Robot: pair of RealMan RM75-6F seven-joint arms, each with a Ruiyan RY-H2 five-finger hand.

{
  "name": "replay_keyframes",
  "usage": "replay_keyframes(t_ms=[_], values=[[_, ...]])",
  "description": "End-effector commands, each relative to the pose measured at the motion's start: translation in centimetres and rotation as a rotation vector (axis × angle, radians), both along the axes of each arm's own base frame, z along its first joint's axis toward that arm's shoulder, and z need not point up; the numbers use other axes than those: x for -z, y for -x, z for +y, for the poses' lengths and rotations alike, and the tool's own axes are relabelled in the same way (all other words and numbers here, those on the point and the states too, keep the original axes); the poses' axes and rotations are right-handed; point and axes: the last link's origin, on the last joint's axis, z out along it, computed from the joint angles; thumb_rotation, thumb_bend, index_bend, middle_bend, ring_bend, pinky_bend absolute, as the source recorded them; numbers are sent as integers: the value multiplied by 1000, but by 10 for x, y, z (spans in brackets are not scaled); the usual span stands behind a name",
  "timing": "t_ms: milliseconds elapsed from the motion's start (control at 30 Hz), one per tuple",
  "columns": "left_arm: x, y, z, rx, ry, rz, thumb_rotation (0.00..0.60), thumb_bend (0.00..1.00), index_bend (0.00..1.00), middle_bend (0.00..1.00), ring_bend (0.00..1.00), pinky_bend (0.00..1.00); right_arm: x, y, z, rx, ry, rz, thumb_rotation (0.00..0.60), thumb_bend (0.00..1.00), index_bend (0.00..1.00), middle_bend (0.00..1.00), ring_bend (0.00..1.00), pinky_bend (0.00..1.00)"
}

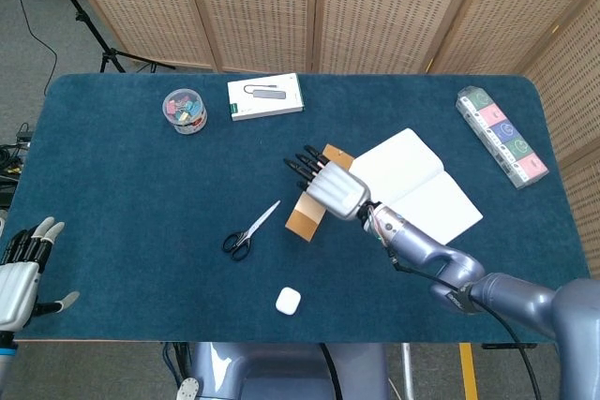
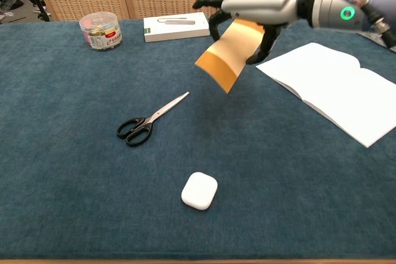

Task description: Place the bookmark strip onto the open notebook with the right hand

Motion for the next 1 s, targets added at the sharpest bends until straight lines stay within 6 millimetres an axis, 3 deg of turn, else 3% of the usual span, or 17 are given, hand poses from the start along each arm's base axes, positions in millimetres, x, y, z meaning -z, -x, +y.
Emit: replay_keyframes(t_ms=[33, 233, 333, 467, 633, 900, 1000], values=[[0, 0, -1, 1, 2, -2, 600, 0, 0, 0, 0, 0, -35, -1, -8, 12, 114, -14, 600, 311, 486, 0, 0, 0], [-1, -2, -3, 17, 5, -6, 600, 0, 0, 0, 0, 0, -87, 17, -30, 67, 307, 29, 600, 311, 486, 0, 0, 0], [-1, -3, -4, 27, 5, -9, 600, 0, 0, 0, 0, 0, -114, 42, -45, 157, 393, 64, 600, 311, 486, 0, 0, 0], [-1, -5, -5, 33, 6, -10, 600, 0, 0, 0, 0, 0, -129, 78, -52, 296, 420, 91, 600, 311, 486, 0, 0, 0], [2, -7, -3, 39, 19, -3, 600, 0, 0, 0, 0, 0, -124, 112, -50, 365, 399, 172, 600, 311, 486, 0, 0, 0], [6, -7, -1, 31, 31, 3, 600, 0, 0, 0, 0, 0, -95, 161, -48, 490, 330, 268, 600, 337, 486, 0, 0, 0], [8, -8, 0, 28, 38, 7, 600, 0, 0, 0, 0, 0, -83, 171, -45, 495, 296, 302, 600, 337, 486, 0, 0, 0]])
